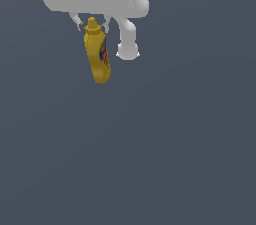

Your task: Pick up the object and move it to a goal position.

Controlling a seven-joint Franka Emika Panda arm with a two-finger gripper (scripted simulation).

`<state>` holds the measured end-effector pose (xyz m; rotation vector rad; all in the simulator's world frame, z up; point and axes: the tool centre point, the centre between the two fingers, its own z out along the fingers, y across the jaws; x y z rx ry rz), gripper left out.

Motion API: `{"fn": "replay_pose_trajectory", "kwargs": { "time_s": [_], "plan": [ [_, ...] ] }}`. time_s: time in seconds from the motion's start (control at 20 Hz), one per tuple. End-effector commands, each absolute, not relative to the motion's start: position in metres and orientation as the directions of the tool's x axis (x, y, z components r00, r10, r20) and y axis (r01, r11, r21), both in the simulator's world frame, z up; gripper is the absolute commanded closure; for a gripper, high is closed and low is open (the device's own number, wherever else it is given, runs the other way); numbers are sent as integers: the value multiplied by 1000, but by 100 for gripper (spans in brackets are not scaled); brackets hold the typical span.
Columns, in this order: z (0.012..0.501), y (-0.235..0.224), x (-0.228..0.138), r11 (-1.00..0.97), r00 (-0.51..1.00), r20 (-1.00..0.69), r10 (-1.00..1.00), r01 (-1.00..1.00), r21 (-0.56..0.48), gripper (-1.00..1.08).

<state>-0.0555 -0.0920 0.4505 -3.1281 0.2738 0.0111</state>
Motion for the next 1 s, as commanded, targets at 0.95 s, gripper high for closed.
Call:
{"fn": "replay_pose_trajectory", "kwargs": {
  "time_s": [0.95],
  "plan": [
    [542,-146,-43,-985,985,0,-173,-173,0,108]
  ]
}}
